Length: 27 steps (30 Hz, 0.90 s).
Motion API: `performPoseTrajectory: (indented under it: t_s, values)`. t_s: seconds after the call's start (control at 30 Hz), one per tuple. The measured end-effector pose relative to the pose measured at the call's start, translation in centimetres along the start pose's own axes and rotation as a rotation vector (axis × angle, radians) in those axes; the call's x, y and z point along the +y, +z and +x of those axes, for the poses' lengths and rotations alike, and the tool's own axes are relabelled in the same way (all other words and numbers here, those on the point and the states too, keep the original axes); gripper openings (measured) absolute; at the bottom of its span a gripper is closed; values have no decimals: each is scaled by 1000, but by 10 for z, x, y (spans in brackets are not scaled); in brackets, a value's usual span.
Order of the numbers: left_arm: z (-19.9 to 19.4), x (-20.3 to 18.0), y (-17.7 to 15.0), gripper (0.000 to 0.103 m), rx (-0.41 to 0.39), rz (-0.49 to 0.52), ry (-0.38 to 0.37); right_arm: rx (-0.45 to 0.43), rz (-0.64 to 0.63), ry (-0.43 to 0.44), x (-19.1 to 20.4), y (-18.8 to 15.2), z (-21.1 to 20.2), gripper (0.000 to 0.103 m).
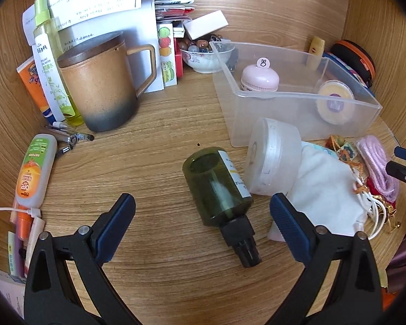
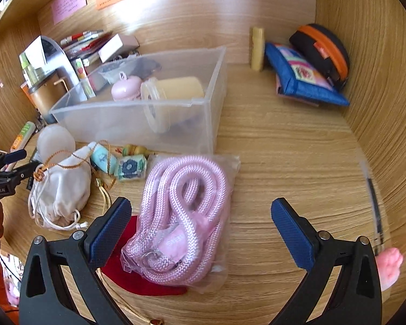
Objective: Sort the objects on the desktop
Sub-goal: 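Grasp the green pump bottle with the left gripper while the right grasps the pink rope bag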
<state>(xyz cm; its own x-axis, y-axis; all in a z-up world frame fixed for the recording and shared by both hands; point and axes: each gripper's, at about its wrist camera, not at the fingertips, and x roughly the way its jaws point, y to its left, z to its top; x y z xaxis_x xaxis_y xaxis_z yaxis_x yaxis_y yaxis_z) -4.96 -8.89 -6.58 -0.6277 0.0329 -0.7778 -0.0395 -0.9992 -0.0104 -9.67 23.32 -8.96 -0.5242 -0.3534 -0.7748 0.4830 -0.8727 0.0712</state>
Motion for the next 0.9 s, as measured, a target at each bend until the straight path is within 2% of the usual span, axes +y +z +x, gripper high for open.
performPoseTrajectory:
  t_s: [0.33,0.63,0.8,0.9]
  values:
    - [21,2,-1,101,48,5,-26,70,28,26,-1,-4,24,103]
    - [32,-3,1,101,79,41,-20,43,-40,-59,10,-9,28,103]
    - [32,-4,0,101,70,40,-16,27,-31,-41,8,-9,25,101]
    - [32,-2,0,97,66,32,-17,20,-47,-39,9,-10,24,95]
